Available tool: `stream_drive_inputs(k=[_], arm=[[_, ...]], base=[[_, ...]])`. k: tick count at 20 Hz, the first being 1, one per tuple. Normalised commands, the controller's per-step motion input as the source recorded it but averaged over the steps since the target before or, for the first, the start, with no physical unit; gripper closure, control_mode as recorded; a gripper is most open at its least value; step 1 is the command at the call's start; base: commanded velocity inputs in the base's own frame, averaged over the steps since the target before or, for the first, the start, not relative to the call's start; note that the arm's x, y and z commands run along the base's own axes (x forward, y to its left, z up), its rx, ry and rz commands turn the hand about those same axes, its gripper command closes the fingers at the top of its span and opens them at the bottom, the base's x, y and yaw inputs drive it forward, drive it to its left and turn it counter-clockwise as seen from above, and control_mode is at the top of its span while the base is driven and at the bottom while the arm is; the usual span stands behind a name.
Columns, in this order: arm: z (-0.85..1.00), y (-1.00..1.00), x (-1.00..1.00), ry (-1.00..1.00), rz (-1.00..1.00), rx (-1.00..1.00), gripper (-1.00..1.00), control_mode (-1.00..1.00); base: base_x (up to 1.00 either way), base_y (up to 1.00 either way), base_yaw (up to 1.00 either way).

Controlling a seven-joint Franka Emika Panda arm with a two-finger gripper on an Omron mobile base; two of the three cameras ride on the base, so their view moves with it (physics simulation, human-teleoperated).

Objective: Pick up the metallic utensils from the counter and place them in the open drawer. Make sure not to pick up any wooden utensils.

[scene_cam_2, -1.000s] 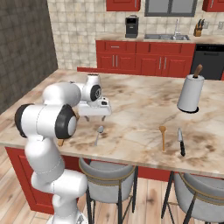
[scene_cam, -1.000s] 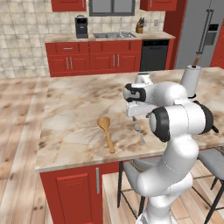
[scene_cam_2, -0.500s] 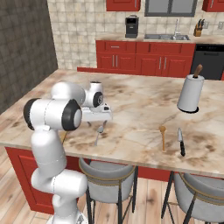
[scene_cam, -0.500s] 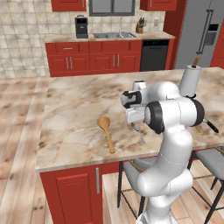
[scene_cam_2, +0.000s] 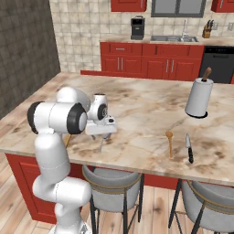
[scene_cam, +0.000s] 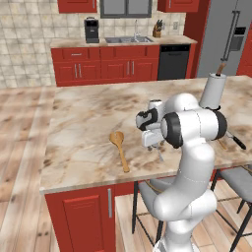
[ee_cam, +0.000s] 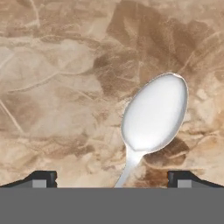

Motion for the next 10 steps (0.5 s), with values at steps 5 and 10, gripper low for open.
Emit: stream_drive_inputs(k=[5, 10], arm=[[-0.04, 0.00, -0.25, 0.00, 0.03, 0.03, -1.00, -1.00], [0.00, 0.00, -0.20, 0.00, 0.00, 0.06, -1.00, -1.00]], base=[[0.00, 0.00, 0.00], [0.00, 0.00, 0.00]])
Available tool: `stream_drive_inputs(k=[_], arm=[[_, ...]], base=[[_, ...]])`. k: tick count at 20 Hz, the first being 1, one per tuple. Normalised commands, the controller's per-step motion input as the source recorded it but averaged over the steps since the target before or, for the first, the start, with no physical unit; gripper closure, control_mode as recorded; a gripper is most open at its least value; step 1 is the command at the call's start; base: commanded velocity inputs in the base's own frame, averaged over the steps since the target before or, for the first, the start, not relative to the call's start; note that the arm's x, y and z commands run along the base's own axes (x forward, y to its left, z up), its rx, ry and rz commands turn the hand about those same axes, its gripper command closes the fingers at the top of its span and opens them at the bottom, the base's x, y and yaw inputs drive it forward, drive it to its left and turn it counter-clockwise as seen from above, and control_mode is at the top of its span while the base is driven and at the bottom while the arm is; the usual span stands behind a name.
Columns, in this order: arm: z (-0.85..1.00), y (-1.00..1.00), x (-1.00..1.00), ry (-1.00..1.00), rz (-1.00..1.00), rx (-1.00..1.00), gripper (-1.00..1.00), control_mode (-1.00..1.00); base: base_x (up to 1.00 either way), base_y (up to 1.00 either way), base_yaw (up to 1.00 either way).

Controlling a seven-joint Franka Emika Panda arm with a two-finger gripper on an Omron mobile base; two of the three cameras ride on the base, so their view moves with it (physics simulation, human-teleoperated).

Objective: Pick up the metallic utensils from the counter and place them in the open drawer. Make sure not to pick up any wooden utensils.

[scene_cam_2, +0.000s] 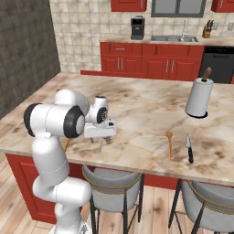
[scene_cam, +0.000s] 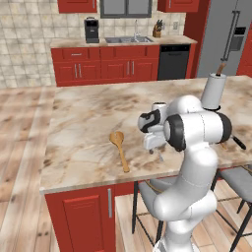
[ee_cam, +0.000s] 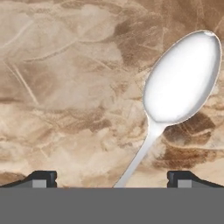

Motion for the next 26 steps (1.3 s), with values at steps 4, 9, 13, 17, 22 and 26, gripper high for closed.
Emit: stream_drive_inputs(k=[4, 9, 13, 17, 22, 26], arm=[[0.00, 0.00, -0.01, 0.00, -0.03, 0.02, -1.00, -1.00], [0.00, 0.00, 0.17, 0.01, -0.15, 0.00, -1.00, -1.00], [0.00, 0.00, 0.11, 0.03, -0.18, 0.00, -1.00, -1.00], [0.00, -0.08, -0.02, 0.00, -0.10, 0.00, -1.00, -1.00], [0.00, -0.04, -0.21, 0.00, -0.01, 0.00, -1.00, -1.00], [0.00, 0.00, -0.13, -0.01, 0.00, -0.05, -1.00, -1.00]], base=[[0.00, 0.00, 0.00], [0.00, 0.00, 0.00], [0.00, 0.00, 0.00], [0.00, 0.00, 0.00], [0.00, 0.00, 0.00], [0.00, 0.00, 0.00]])
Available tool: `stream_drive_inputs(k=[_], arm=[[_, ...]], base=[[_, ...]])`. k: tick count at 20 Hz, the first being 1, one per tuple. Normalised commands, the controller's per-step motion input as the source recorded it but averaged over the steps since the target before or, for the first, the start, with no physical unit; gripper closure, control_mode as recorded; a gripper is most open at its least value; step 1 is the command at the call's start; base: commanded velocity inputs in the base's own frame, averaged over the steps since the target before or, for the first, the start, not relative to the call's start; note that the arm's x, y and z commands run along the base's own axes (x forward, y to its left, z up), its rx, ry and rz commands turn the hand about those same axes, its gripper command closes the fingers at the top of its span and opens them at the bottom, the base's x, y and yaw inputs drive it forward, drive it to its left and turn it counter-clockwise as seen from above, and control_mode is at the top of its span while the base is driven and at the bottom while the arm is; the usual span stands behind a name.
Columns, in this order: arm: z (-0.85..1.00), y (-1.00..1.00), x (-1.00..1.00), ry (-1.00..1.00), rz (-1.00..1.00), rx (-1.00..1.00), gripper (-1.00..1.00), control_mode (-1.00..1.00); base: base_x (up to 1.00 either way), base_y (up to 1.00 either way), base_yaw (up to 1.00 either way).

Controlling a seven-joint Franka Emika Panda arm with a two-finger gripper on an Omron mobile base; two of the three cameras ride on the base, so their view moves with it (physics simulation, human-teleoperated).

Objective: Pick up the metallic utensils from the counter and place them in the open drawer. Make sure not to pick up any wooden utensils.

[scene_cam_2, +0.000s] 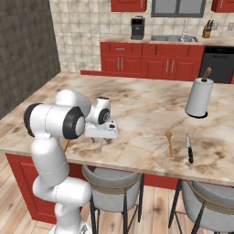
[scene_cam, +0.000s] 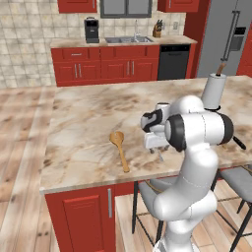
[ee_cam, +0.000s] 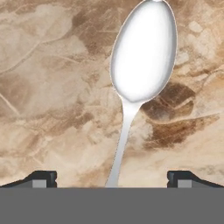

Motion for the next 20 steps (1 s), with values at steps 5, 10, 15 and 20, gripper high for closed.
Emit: stream_drive_inputs(k=[5, 10, 15, 20], arm=[[0.00, 0.00, 0.00, 0.00, 0.00, -0.06, -1.00, -1.00], [-0.06, 0.00, 0.00, 0.00, 0.00, -0.03, -1.00, -1.00], [-0.38, 0.00, 0.00, 0.00, 0.00, 0.00, -1.00, -1.00], [-0.43, 0.00, 0.00, 0.00, 0.00, 0.00, -1.00, -1.00]], base=[[0.00, 0.00, 0.00], [0.00, 0.00, 0.00], [0.00, 0.00, 0.00], [0.00, 0.00, 0.00]])
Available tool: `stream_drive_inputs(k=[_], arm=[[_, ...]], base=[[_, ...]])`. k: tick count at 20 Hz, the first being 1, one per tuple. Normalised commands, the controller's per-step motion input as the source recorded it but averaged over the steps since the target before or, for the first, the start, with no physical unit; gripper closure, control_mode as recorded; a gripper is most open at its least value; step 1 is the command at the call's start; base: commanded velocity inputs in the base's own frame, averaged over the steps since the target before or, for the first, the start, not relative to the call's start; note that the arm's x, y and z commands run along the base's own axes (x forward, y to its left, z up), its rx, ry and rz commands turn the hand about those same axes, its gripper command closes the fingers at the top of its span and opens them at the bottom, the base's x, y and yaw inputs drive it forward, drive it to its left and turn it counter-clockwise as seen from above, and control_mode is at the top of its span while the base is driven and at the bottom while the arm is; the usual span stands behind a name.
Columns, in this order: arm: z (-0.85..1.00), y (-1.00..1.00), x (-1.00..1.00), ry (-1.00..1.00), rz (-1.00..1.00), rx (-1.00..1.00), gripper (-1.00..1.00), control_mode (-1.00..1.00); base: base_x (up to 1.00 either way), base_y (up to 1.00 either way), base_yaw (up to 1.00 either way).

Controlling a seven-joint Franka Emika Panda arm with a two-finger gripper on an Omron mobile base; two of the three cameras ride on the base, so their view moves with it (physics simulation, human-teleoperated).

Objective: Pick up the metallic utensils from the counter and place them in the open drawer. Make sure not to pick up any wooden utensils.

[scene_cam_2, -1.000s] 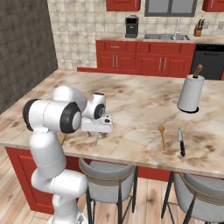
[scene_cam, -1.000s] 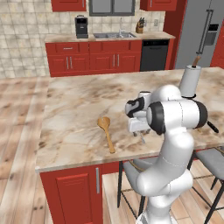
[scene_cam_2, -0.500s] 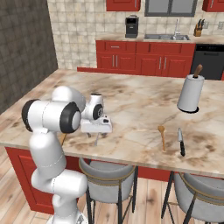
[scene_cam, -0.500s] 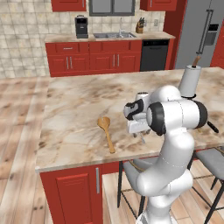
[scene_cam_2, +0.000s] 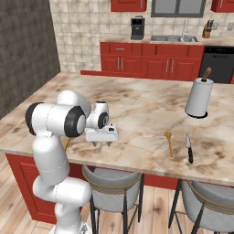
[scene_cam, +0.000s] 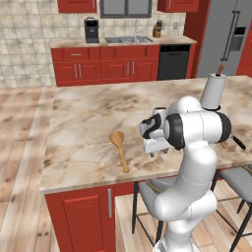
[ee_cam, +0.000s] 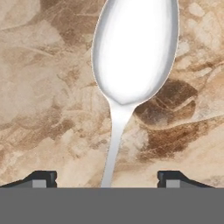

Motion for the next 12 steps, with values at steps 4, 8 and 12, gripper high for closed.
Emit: stream_drive_inputs(k=[4, 8, 12], arm=[[-0.01, 0.00, 0.00, 0.00, 0.00, 0.00, -1.00, -1.00], [0.00, 0.00, 0.00, 0.00, 0.00, 0.00, 1.00, -1.00], [0.00, 0.00, 0.00, 0.00, 0.00, 0.00, 1.00, -1.00]], base=[[0.00, 0.00, 0.00], [0.00, 0.00, 0.00], [0.00, 0.00, 0.00]])
